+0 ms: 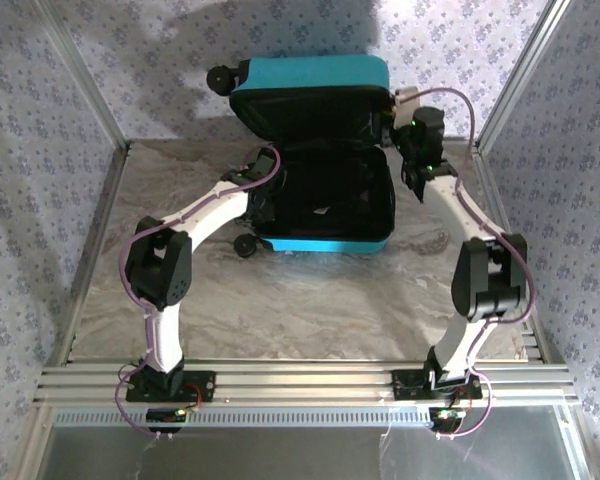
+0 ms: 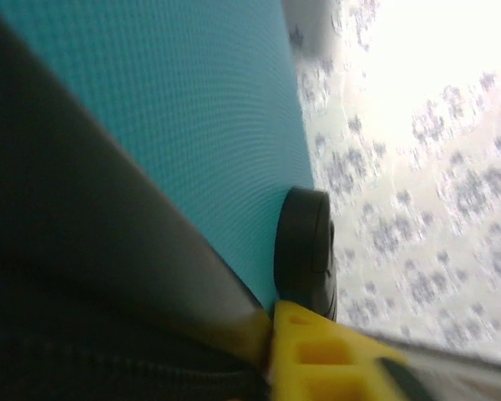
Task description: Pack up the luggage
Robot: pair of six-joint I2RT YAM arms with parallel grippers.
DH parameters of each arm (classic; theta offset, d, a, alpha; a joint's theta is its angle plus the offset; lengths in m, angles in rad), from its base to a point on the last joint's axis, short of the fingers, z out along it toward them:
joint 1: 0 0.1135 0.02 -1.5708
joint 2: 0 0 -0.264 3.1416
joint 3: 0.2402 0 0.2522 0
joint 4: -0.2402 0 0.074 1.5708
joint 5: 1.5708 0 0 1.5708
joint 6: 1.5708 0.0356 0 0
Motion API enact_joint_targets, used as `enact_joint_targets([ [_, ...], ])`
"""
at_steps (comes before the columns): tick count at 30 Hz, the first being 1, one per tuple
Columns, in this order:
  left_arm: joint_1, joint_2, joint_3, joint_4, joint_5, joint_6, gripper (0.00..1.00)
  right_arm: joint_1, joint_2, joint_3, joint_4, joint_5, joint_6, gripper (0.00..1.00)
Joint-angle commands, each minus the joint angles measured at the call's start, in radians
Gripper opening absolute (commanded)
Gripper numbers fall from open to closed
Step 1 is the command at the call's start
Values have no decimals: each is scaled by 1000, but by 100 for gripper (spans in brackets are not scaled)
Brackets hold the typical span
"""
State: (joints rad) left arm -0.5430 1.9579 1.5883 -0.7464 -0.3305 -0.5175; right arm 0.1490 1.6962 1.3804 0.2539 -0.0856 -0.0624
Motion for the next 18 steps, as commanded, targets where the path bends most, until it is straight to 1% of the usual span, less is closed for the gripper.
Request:
enact_joint_targets([
  [1, -18, -113, -32, -13, 7, 4, 34, -14, -172, -117, 11, 21, -17, 53],
  [2, -33, -162, -55, -29, -4, 14, 39, -20, -221, -154, -33, 57, 16, 61],
  [3, -49, -218, -83, -43, -14, 24, 44, -30, -272, -179, -97, 65, 52, 65],
  [4, -64, -281, -114, -52, -18, 36, 47, -40, -327, -231, -162, 57, 77, 66],
  [5, -77, -334, -139, -56, -22, 37, 50, -43, -384, -276, -182, 57, 98, 66],
  [6, -83, -394, -167, -61, -18, 37, 52, -44, -454, -338, -187, 60, 118, 73],
  [7, -84, -447, -191, -61, -5, 36, 53, -43, -519, -388, -215, 72, 136, 76],
  [10, -84, -578, -217, -70, 8, 37, 58, -48, -674, -452, -362, 101, 192, 81],
  [12, -84, -624, -207, -87, 22, 47, 59, -52, -737, -458, -451, 105, 220, 81],
  [15, -84, -659, -181, -121, 45, 64, 59, -57, -780, -447, -568, 110, 247, 82],
  [17, -80, -669, -180, -110, 53, 76, 61, -62, -783, -453, -581, 99, 258, 86],
  [18, -74, -666, -179, -101, 52, 80, 62, -66, -770, -451, -584, 88, 262, 86],
])
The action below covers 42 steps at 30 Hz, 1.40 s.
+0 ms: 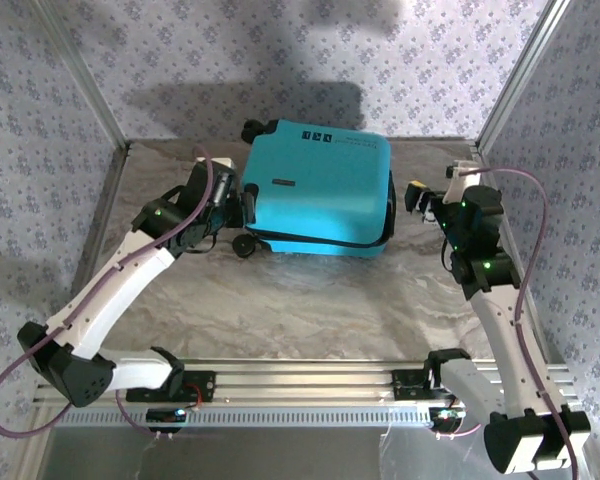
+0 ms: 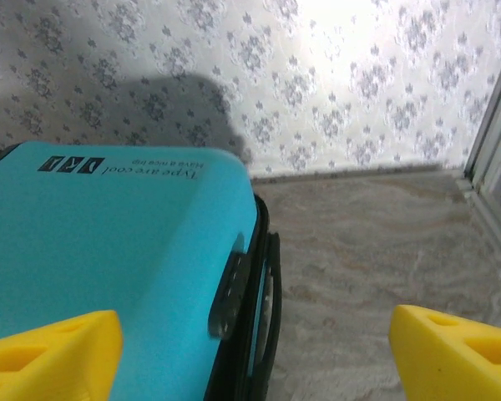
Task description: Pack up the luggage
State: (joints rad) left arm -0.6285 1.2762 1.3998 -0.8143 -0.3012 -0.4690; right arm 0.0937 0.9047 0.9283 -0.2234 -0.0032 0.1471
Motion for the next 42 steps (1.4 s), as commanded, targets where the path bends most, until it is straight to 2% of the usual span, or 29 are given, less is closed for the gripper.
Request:
enact_joint_targets([
  [1, 24, 25, 17, -28, 31, 34, 63, -16, 40, 10, -112, -3, 59, 86],
  [8, 195, 168, 111, 21, 169, 76, 64, -54, 235, 99, -111, -191, 112, 89],
  [13, 309, 331, 257, 33, 347, 132, 63, -83, 384, 188, -97, -366, 169, 91],
  [18, 352, 485, 420, -16, 338, 150, 61, -84, 503, 281, -80, -409, 201, 92],
  [22, 353, 612, 569, -125, 179, 137, 60, -78, 618, 393, -93, -491, 201, 92],
  [28, 339, 721, 621, -147, 237, 121, 57, -49, 765, 546, -175, -470, 170, 93],
  [35, 282, 709, 558, -106, 269, 117, 56, -23, 894, 669, -244, -462, 128, 93],
  [42, 179, 592, 322, -13, 319, 100, 55, 51, 1079, 942, -489, -577, -59, 89],
])
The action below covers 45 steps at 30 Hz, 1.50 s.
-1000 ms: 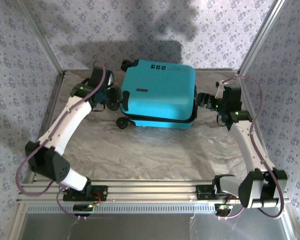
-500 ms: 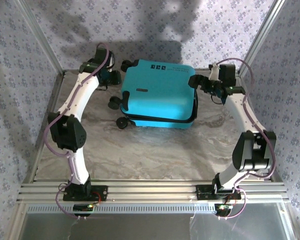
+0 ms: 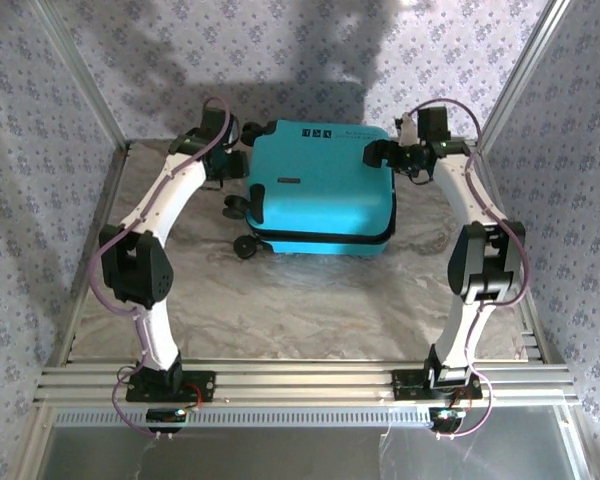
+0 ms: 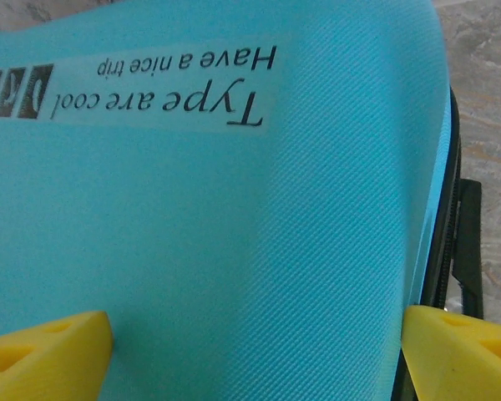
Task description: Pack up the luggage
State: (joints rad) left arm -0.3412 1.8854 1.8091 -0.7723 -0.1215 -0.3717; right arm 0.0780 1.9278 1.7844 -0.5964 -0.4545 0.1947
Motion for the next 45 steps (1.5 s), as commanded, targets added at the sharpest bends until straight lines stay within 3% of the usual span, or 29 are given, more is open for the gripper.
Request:
enact_joint_targets([
  [1, -132, -35, -121, -46, 143, -3, 54, 82, 75, 117, -140, -149, -131, 89],
  [11, -447, -294, -474, 165, 148, -120, 55, 319, 196, 343, -352, -251, -326, 88],
  [14, -523, -310, -487, 199, 130, -145, 56, 403, 232, 420, -411, -281, -366, 88],
  [18, -547, -314, -460, 202, 115, -143, 56, 457, 279, 542, -448, -291, -336, 88],
  [21, -547, -346, -419, 140, 73, -119, 56, 419, 279, 616, -453, -223, -291, 88],
  [23, -546, -398, -408, 113, 33, -101, 58, 359, 226, 568, -378, -178, -211, 88],
  [30, -481, -545, -386, 37, -52, -56, 66, 189, -126, 116, -74, -62, -77, 92],
  [37, -347, -541, -367, 50, 2, 13, 72, 24, -377, -178, 4, -8, -29, 96],
  [45, -183, -336, -252, 84, 175, 79, 74, -64, -519, -412, 83, 16, 43, 100],
])
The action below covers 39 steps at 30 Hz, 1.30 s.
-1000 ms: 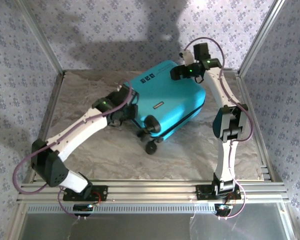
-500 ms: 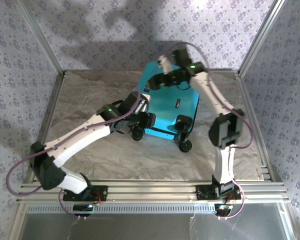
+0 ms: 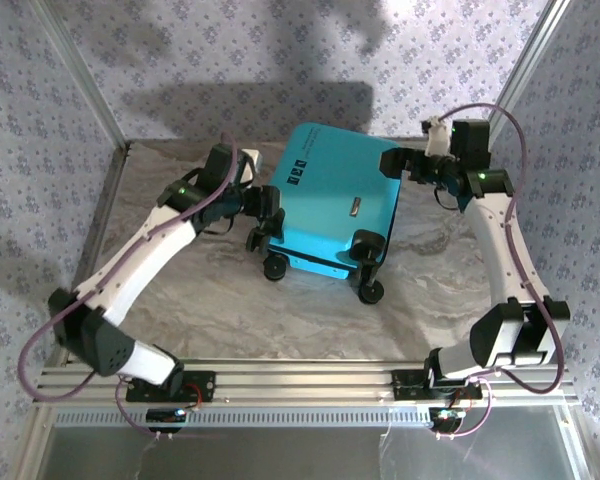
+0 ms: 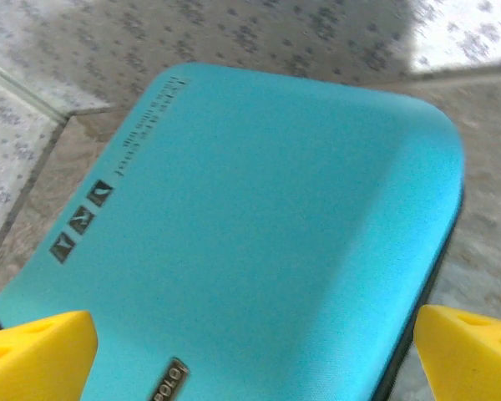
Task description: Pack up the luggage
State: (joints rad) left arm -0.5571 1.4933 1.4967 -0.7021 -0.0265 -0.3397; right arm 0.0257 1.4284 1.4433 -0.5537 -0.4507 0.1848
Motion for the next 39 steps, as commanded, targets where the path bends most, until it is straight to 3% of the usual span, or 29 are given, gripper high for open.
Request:
enact_joint_targets([
  [1, 47, 84, 79, 15, 98, 52, 74, -13, -31, -106, 61, 0, 62, 100],
  [11, 112, 291, 242, -17, 302, 56, 73, -1, -17, -242, 164, -43, 120, 100],
  [17, 80, 273, 151, 52, 375, 14, 73, 58, 67, -173, 117, -70, 76, 100],
  [29, -151, 61, -165, 227, 368, -102, 73, 341, 329, 127, -15, -107, -33, 100],
  [35, -303, 24, -204, 267, 328, -128, 73, 517, 506, 366, -136, -145, -95, 99],
  [39, -339, 35, -195, 267, 306, -121, 73, 571, 585, 498, -196, -187, -113, 99],
])
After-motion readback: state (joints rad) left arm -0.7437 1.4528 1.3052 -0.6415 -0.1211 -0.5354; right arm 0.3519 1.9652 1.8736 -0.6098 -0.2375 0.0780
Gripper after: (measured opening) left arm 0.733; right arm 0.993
